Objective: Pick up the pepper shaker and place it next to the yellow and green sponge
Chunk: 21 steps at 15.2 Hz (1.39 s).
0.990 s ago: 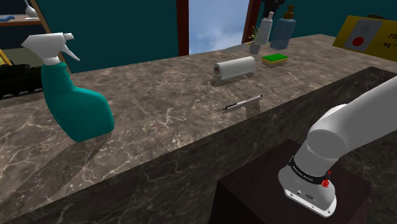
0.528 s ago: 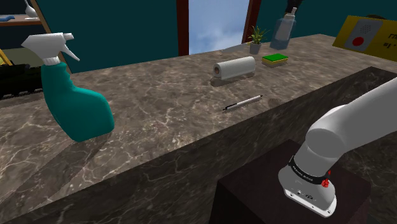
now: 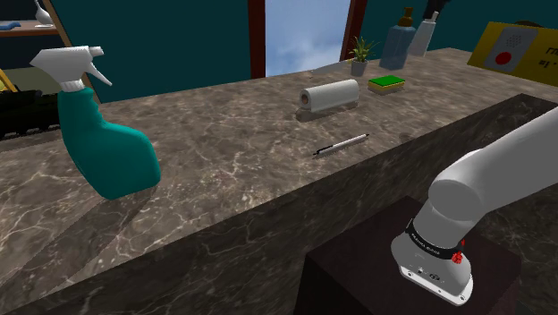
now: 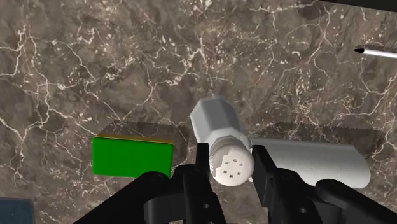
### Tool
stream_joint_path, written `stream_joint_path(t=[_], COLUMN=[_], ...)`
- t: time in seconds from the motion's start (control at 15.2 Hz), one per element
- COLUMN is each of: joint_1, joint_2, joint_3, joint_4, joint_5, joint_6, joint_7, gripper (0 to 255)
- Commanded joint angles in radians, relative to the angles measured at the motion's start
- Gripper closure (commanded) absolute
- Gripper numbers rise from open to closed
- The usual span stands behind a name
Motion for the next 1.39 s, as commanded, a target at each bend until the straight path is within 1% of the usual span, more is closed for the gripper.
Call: stream_joint_path(t=[0.0,0.59,1.32], joint_1=[-0.003,-0.015,-0.03], joint_2=[-0.02,-0.105,-0.181], joint_3=[0.002,0.014,0.014], joint_4=[-0.046,-0.254,-0.47], joint_5=[-0.005,-0.025,-0.045], joint_6=[0.027,0.152,0.294], joint_7=[0.001,0.013,0.019], gripper=[255,255,255])
